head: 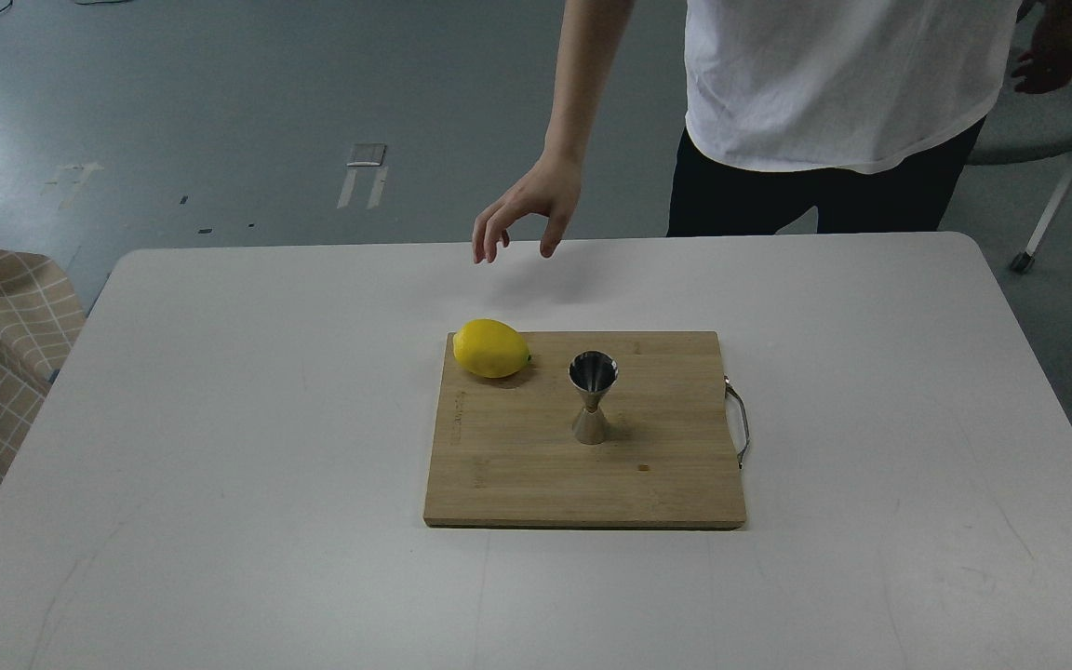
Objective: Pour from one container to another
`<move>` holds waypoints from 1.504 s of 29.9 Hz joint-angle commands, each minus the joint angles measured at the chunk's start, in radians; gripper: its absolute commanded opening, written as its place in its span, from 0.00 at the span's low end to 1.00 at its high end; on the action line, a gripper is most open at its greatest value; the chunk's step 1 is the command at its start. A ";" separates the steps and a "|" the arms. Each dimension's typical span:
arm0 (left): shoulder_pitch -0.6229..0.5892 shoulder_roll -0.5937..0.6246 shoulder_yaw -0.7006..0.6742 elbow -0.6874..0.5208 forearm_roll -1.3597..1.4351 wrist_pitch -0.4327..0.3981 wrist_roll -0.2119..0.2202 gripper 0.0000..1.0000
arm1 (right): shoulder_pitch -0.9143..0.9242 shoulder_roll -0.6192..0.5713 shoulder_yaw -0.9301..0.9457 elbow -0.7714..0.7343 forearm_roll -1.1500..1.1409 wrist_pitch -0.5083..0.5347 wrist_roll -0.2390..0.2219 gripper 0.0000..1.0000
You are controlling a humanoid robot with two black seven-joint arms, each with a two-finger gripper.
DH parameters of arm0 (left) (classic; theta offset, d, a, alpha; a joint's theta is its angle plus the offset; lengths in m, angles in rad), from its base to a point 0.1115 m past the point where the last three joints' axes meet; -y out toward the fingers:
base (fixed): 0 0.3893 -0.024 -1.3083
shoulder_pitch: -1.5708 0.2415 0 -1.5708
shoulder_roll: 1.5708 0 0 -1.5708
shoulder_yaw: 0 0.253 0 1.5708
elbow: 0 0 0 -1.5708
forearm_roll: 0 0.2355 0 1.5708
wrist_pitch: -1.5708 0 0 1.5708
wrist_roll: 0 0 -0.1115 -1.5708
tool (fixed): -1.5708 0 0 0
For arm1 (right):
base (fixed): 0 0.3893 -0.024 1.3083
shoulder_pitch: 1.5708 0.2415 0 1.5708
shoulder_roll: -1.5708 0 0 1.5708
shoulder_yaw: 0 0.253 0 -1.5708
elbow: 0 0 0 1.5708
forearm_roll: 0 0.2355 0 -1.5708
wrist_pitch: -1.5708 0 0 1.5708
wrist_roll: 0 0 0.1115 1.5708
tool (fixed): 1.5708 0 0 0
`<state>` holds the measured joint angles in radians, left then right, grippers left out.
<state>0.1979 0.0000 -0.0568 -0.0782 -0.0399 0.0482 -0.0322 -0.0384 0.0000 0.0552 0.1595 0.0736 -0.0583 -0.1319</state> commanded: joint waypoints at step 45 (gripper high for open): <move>0.000 0.000 0.000 0.000 0.000 -0.001 0.000 0.99 | 0.000 0.000 0.000 0.000 0.000 0.000 0.000 1.00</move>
<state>0.1979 0.0000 -0.0568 -0.0782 -0.0399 0.0482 -0.0322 -0.0383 0.0000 0.0552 0.1595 0.0736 -0.0583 -0.1319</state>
